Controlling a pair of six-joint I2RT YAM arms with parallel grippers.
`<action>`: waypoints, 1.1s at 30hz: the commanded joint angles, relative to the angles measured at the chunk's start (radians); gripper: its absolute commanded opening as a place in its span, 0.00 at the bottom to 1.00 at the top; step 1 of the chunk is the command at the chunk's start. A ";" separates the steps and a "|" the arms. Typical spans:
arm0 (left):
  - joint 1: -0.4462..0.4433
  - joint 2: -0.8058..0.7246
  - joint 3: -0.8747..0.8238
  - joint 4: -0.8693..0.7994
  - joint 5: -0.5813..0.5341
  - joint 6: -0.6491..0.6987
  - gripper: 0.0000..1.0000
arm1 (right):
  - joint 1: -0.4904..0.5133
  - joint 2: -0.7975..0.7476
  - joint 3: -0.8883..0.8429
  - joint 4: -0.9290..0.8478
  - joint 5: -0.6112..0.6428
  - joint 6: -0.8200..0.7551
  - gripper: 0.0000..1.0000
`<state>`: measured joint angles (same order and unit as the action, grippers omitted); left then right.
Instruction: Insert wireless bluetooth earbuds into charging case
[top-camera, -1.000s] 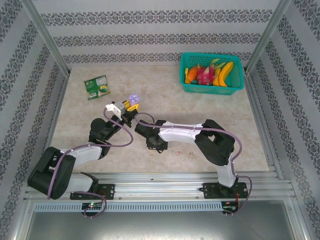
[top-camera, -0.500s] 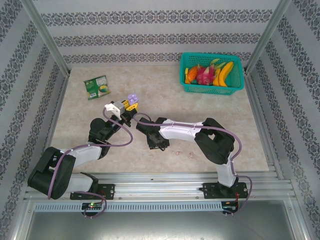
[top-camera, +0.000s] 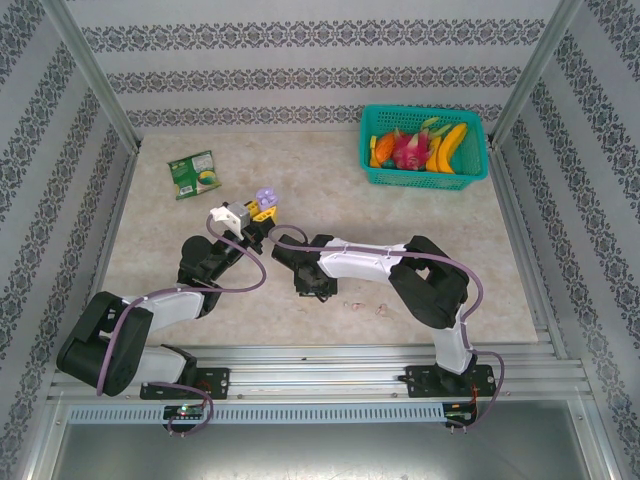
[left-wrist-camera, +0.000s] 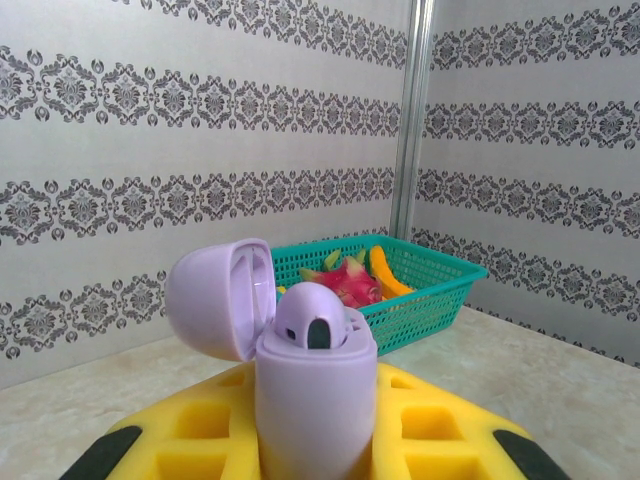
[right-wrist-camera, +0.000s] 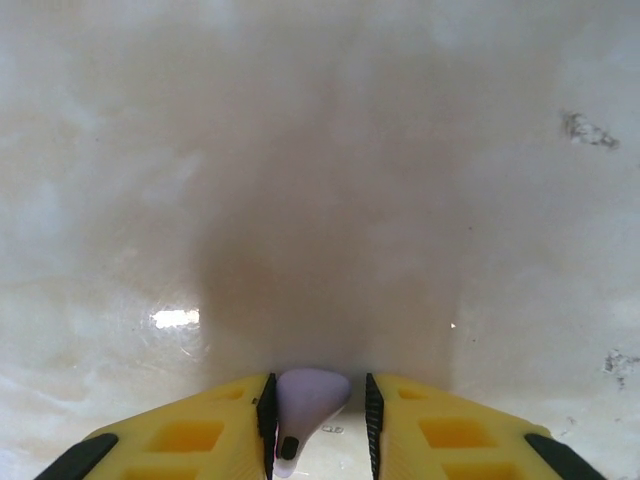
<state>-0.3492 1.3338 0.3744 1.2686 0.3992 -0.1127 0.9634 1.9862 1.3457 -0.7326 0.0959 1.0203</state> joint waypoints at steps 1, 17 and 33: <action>0.004 0.010 0.012 0.072 0.022 -0.014 0.00 | -0.013 0.015 0.016 -0.012 0.030 0.037 0.31; 0.004 0.013 0.011 0.075 0.024 -0.023 0.00 | -0.014 -0.002 0.050 -0.031 0.023 -0.275 0.22; 0.003 0.010 0.008 0.073 0.026 -0.026 0.00 | -0.033 -0.024 0.006 -0.028 0.032 -0.511 0.33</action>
<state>-0.3450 1.3411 0.3744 1.2732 0.3988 -0.1211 0.9348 1.9835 1.3655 -0.7521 0.1184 0.5167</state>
